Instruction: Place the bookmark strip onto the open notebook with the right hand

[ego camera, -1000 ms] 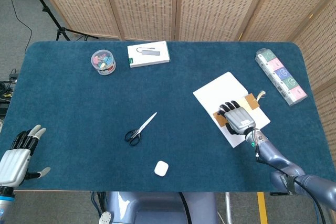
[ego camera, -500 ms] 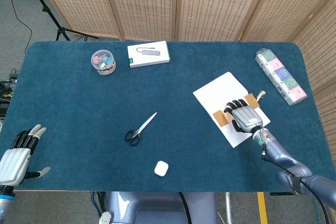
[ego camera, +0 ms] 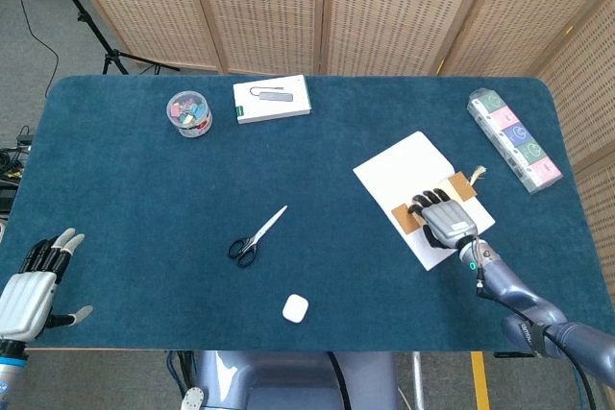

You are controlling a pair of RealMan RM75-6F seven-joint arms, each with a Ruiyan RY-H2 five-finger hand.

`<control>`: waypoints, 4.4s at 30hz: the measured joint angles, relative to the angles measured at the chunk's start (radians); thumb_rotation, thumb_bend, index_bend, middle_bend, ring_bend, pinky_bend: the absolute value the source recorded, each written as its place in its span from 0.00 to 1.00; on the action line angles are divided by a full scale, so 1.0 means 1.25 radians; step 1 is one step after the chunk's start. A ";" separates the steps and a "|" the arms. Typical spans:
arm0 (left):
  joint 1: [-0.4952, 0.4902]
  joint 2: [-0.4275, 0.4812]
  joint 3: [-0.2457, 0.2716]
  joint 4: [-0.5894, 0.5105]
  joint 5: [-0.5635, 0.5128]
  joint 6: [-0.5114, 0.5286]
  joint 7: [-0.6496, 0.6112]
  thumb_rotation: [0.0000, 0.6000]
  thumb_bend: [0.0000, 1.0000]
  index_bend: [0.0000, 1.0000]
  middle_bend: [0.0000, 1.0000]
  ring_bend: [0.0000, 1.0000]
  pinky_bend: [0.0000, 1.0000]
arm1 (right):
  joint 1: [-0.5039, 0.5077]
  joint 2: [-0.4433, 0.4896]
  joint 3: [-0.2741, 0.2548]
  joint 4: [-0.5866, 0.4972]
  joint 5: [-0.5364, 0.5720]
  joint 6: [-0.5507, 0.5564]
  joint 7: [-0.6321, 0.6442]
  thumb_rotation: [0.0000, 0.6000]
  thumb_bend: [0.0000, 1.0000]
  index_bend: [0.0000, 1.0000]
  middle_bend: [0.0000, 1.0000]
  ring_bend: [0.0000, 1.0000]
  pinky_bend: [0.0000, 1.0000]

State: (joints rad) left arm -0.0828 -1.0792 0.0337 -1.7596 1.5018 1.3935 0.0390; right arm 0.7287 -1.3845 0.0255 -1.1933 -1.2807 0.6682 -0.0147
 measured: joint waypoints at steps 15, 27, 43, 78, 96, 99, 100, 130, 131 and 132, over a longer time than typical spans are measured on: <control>0.000 0.000 0.001 -0.001 0.002 0.001 -0.001 1.00 0.00 0.00 0.00 0.00 0.00 | -0.013 -0.005 -0.001 -0.001 0.002 0.006 -0.013 1.00 0.75 0.22 0.12 0.02 0.04; 0.001 0.001 0.002 0.000 0.006 0.003 -0.006 1.00 0.00 0.00 0.00 0.00 0.00 | -0.028 -0.013 0.005 0.006 0.028 0.009 -0.029 1.00 0.75 0.22 0.12 0.02 0.04; 0.001 0.001 0.003 0.000 0.006 0.003 -0.005 1.00 0.00 0.00 0.00 0.00 0.00 | -0.040 -0.014 0.003 -0.006 0.034 0.013 -0.046 1.00 0.75 0.22 0.12 0.02 0.04; 0.001 0.004 0.005 -0.001 0.010 0.002 -0.010 1.00 0.00 0.00 0.00 0.00 0.00 | -0.042 -0.004 0.007 -0.065 0.043 0.028 -0.093 1.00 0.59 0.22 0.10 0.02 0.04; -0.001 0.003 0.008 -0.002 0.011 -0.002 -0.005 1.00 0.00 0.00 0.00 0.00 0.00 | -0.041 0.015 0.014 -0.075 -0.006 0.048 -0.043 1.00 0.52 0.20 0.08 0.01 0.04; -0.001 0.004 0.008 -0.002 0.011 -0.002 -0.006 1.00 0.00 0.00 0.00 0.00 0.00 | -0.041 0.021 0.015 -0.084 -0.008 0.052 -0.045 1.00 0.52 0.20 0.08 0.01 0.04; -0.001 0.004 0.008 -0.002 0.011 -0.002 -0.007 1.00 0.00 0.00 0.00 0.00 0.00 | -0.041 0.024 0.016 -0.090 -0.009 0.054 -0.045 1.00 0.52 0.20 0.08 0.00 0.04; 0.023 0.013 0.011 0.003 0.041 0.053 -0.045 1.00 0.00 0.00 0.00 0.00 0.00 | -0.362 0.121 -0.004 -0.168 -0.211 0.677 0.154 1.00 0.00 0.06 0.00 0.00 0.00; 0.026 0.014 0.011 0.003 0.042 0.058 -0.049 1.00 0.00 0.00 0.00 0.00 0.00 | -0.376 0.117 -0.009 -0.161 -0.216 0.693 0.162 1.00 0.00 0.06 0.00 0.00 0.00; 0.028 0.015 0.011 0.002 0.043 0.062 -0.051 1.00 0.00 0.00 0.00 0.00 0.00 | -0.388 0.112 -0.013 -0.153 -0.221 0.708 0.169 1.00 0.00 0.06 0.00 0.00 0.00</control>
State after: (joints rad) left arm -0.0475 -1.0608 0.0479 -1.7566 1.5554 1.4704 -0.0248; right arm 0.2431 -1.2445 0.0093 -1.3840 -1.5567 1.5535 0.1963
